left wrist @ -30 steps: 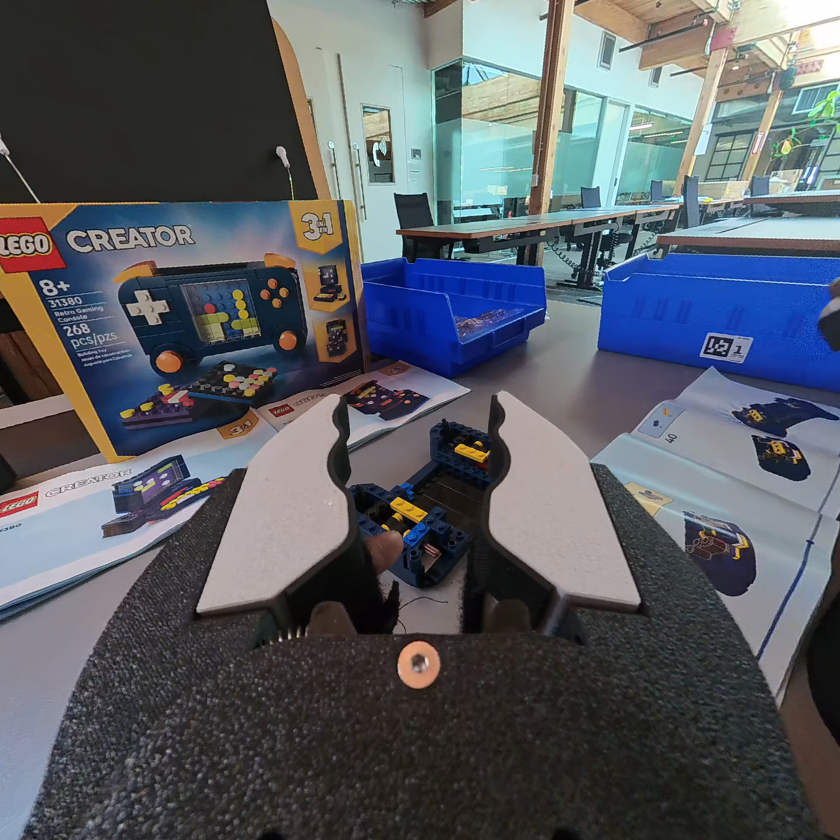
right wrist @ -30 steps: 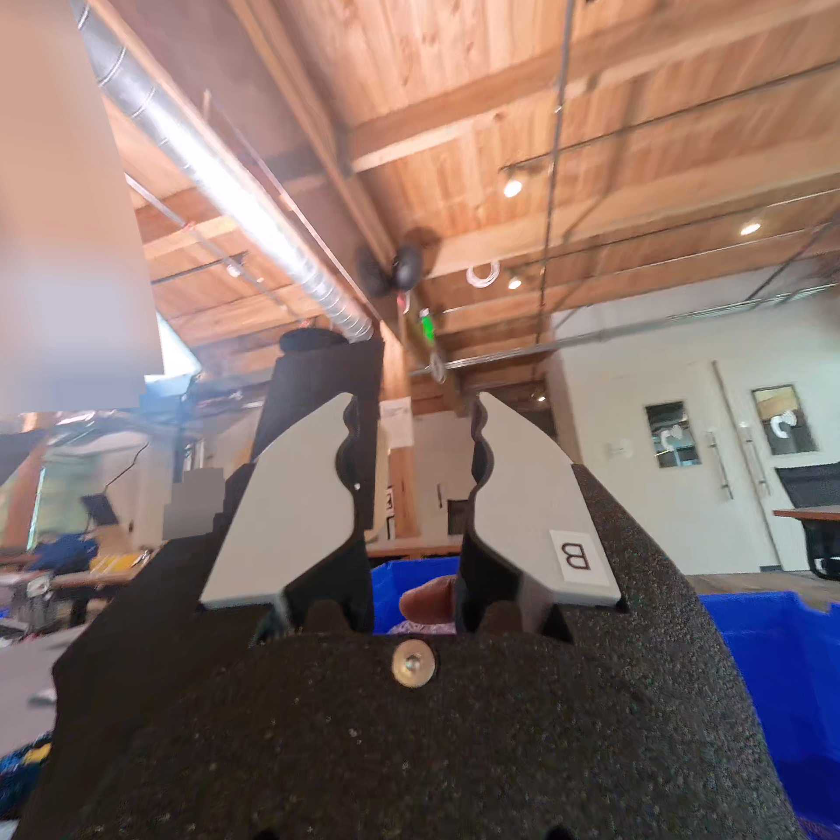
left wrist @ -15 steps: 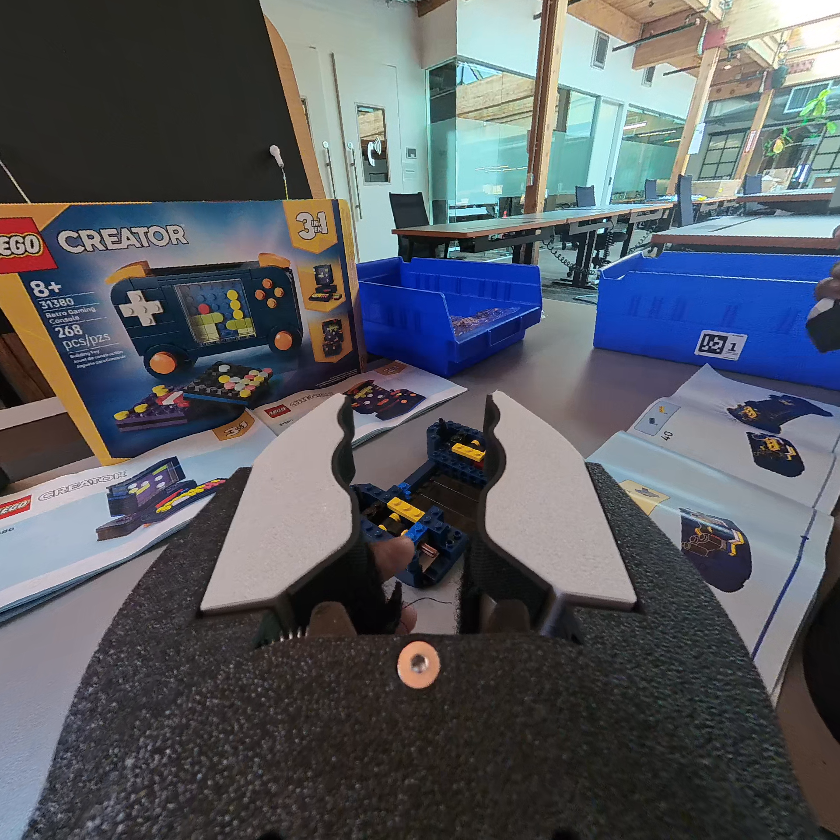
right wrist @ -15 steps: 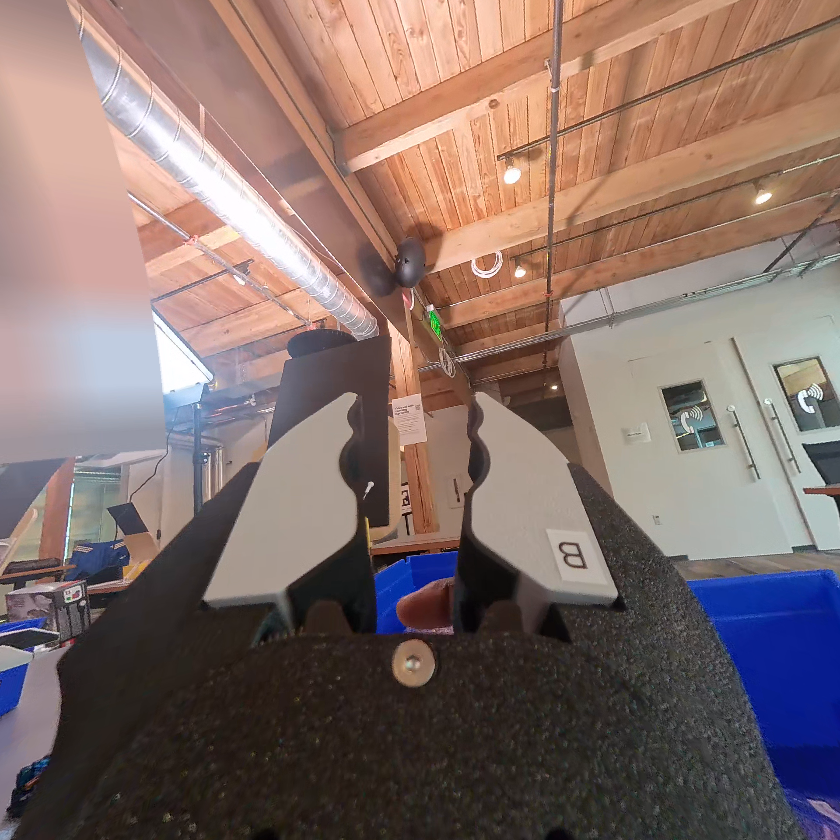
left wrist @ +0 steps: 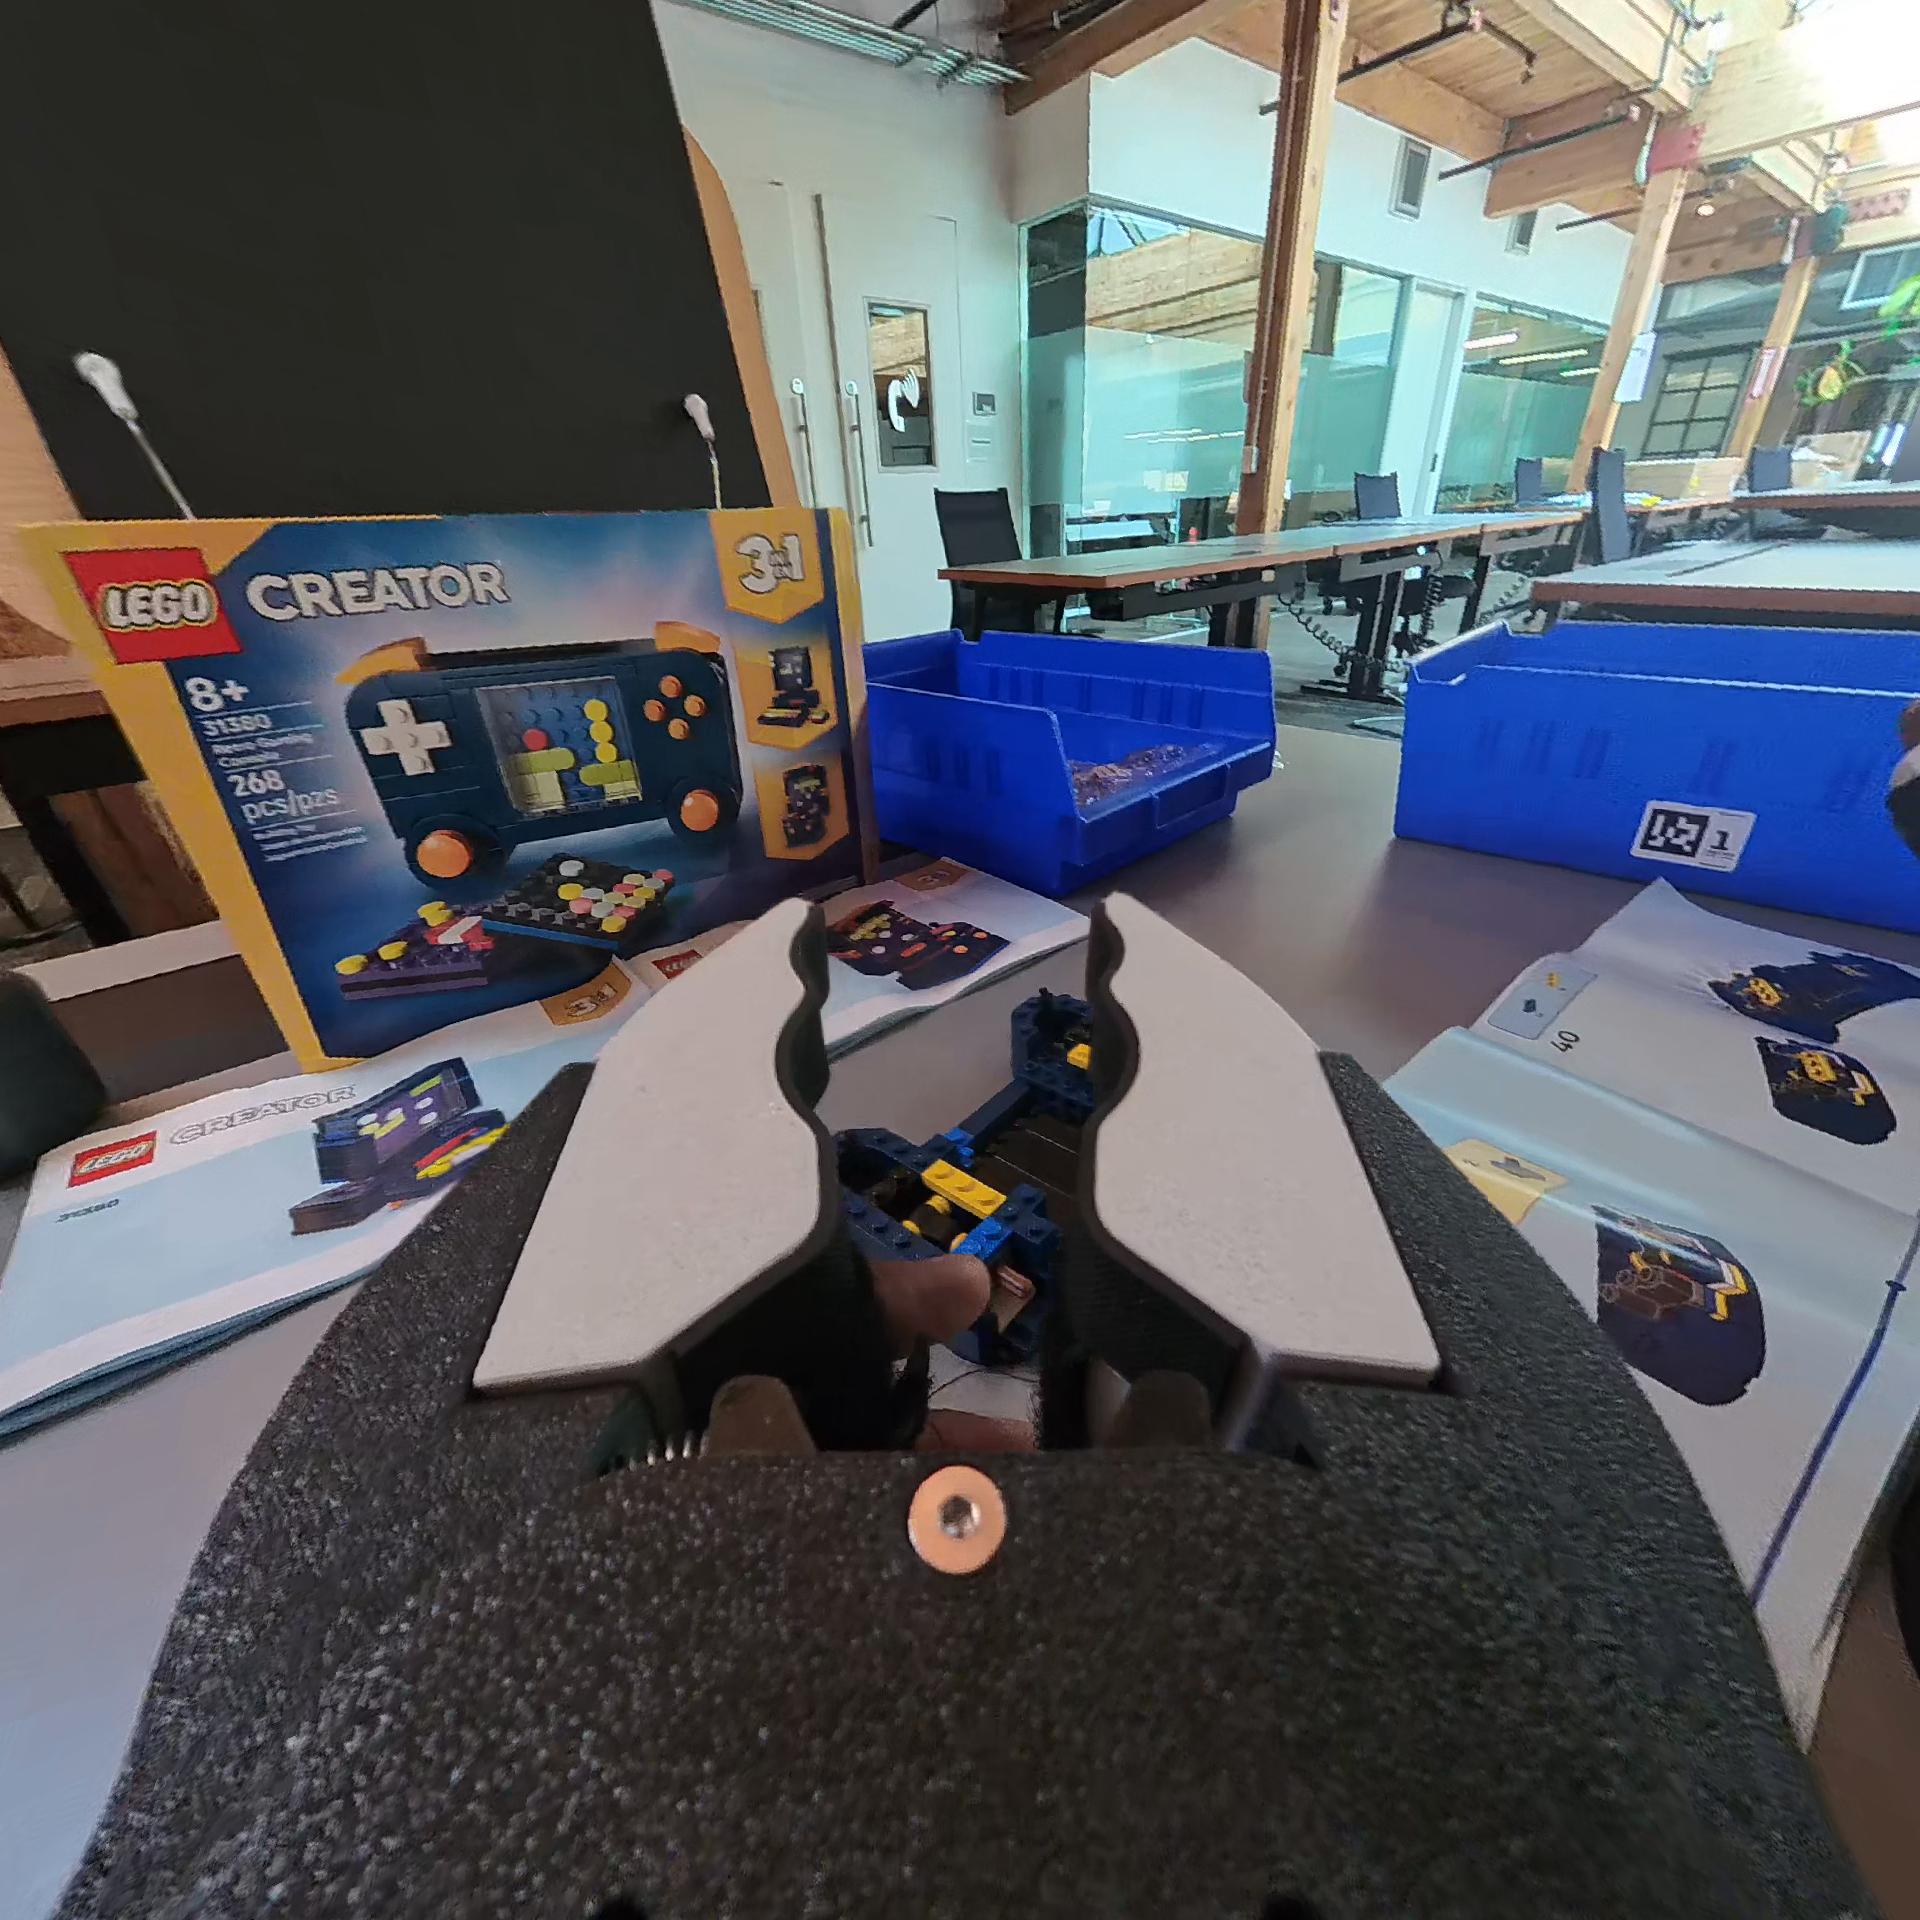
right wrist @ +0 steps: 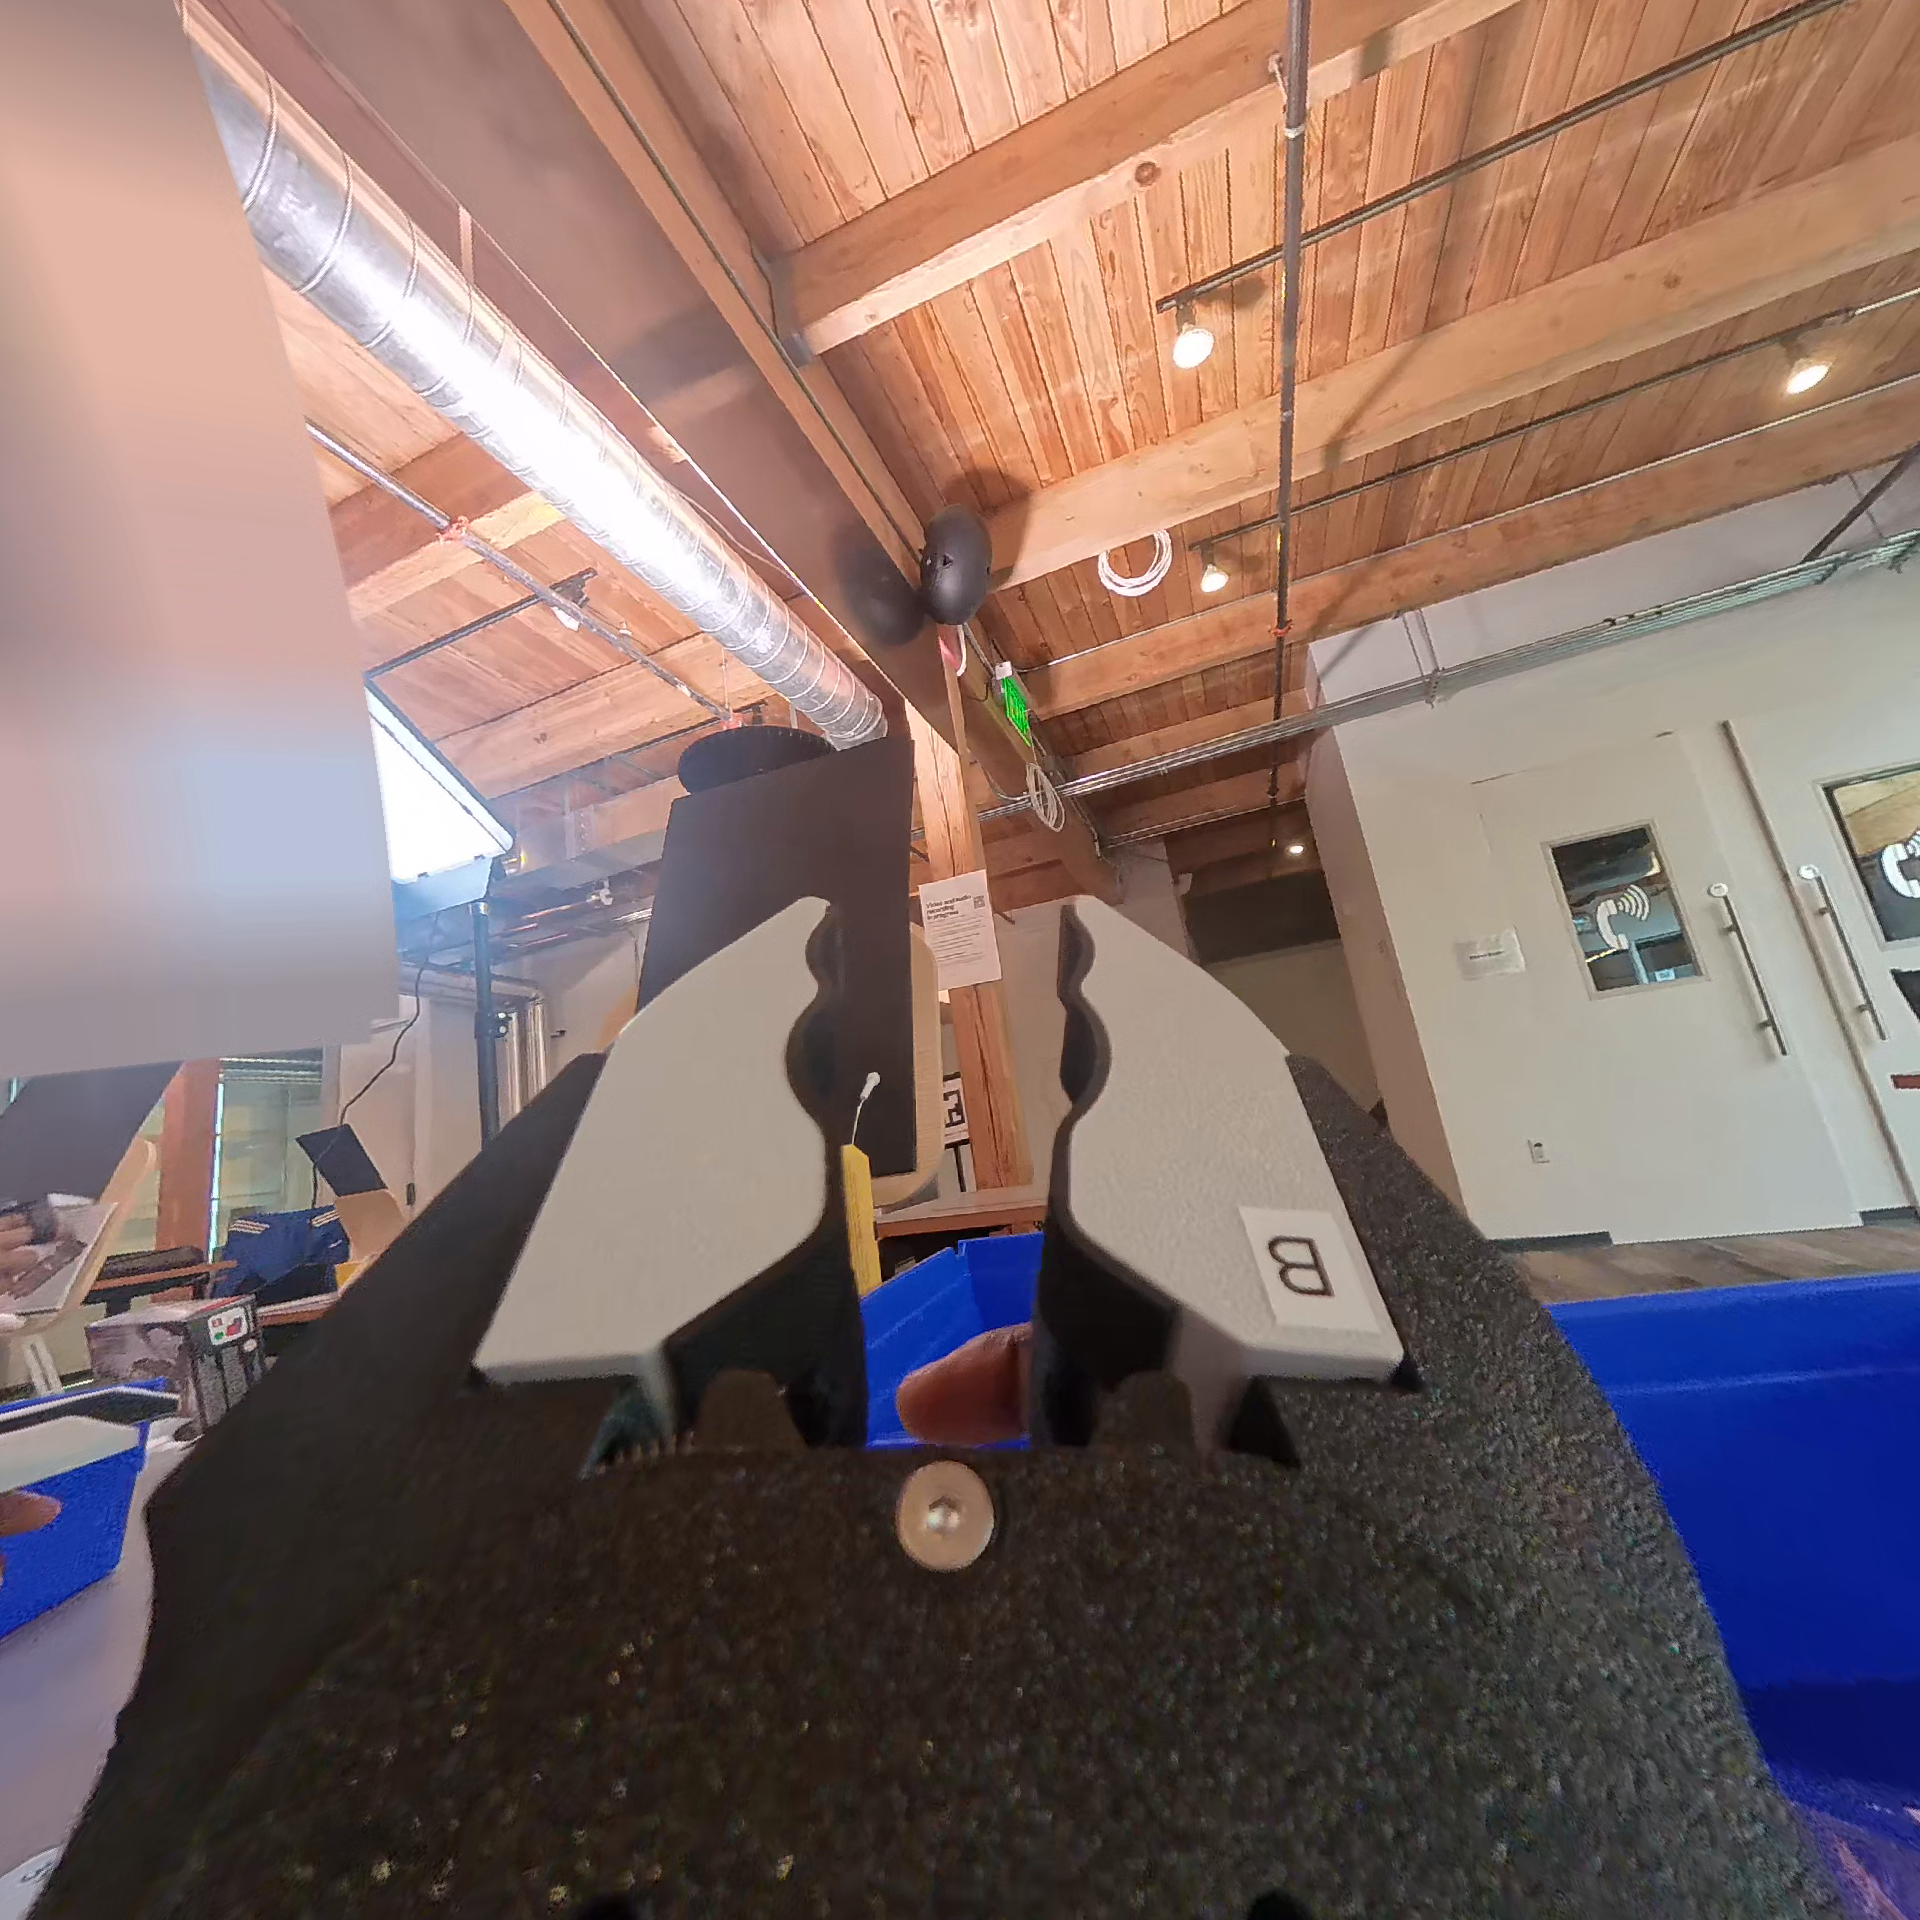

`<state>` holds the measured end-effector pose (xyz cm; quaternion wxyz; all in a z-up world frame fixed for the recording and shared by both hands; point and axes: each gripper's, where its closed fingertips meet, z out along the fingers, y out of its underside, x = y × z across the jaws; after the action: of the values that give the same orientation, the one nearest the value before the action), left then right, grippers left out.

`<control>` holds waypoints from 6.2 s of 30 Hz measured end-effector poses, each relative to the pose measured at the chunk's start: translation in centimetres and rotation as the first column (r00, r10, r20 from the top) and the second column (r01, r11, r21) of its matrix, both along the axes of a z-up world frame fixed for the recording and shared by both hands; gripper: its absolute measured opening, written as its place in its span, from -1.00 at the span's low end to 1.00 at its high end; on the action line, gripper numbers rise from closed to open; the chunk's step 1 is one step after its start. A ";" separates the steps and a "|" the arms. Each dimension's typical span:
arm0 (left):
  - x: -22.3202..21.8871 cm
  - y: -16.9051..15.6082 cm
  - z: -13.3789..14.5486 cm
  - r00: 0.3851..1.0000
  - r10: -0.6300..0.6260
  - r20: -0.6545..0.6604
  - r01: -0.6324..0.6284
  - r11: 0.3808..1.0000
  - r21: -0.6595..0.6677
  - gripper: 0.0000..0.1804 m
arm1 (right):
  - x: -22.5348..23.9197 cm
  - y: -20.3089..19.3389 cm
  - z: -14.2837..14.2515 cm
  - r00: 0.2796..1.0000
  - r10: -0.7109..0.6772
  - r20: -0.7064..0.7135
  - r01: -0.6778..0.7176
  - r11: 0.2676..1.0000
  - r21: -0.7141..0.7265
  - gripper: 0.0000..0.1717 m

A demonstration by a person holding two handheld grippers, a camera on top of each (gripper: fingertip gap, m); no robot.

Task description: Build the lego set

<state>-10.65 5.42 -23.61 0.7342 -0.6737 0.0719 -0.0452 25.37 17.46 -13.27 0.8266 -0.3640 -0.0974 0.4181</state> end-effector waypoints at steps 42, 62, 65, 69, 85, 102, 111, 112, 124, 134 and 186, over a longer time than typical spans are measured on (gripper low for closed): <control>-0.3 -1.1 1.8 1.000 0.000 0.005 0.000 0.995 0.097 -0.94 | -3.6 0.6 -1.7 0.985 0.125 0.119 -0.115 0.990 -0.087 -0.61; 0.3 -0.6 0.7 0.999 -0.026 -0.027 0.027 0.999 0.042 -0.92 | -2.6 -0.3 -1.4 0.964 0.061 0.258 -0.046 0.997 -0.065 -1.00; 0.7 -0.4 0.2 0.997 -0.032 -0.069 0.034 0.999 0.017 -0.90 | -3.4 -0.6 -4.7 0.863 0.254 0.436 -0.113 0.940 -0.323 -0.86; 1.4 -0.2 -0.1 0.991 -0.042 -0.124 0.044 0.999 0.013 -0.89 | -2.7 -4.3 -16.0 0.431 0.653 0.623 0.091 0.656 -0.749 -0.34; 1.6 0.0 -0.8 0.971 -0.012 -0.239 0.014 1.000 0.007 -0.87 | -1.1 -4.9 -22.5 0.235 0.649 0.724 0.478 0.571 -0.667 -0.14; 7.3 0.1 -0.5 0.937 -0.271 -0.221 0.261 0.963 -0.074 -0.76 | -5.0 -5.9 -21.3 0.181 0.575 0.798 0.302 0.740 -0.602 -1.00; 18.4 2.0 -1.3 0.629 -0.751 -0.200 0.662 0.652 -0.370 -0.25 | -11.7 -10.7 -13.8 0.134 0.024 0.991 -0.140 0.990 -0.005 -1.00; 18.9 2.4 -2.2 0.594 -0.785 -0.178 0.676 0.607 -0.418 -0.24 | -12.1 -11.1 -13.7 0.133 -0.001 0.991 -0.162 0.987 0.023 -1.00; 17.3 3.3 -2.5 0.548 -0.822 -0.152 0.729 0.559 -0.395 -1.00 | -12.3 -11.7 -12.7 0.329 0.224 0.917 -0.291 0.948 -0.127 -0.93; 16.8 2.0 -4.7 0.527 -0.800 -0.288 0.648 0.597 -0.473 -0.97 | -7.9 -9.0 -15.9 0.307 0.612 0.728 -0.206 0.790 -0.577 -0.43; 17.4 2.5 -3.7 0.196 -0.978 0.076 0.831 0.124 -0.541 -0.95 | -12.7 -11.3 -12.4 0.307 0.420 0.854 -0.297 0.895 -0.334 -0.71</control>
<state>6.80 7.90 -27.29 0.3375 -0.6350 0.5675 -0.4010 12.69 6.18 -25.68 0.4998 -0.5467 -0.5863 0.3280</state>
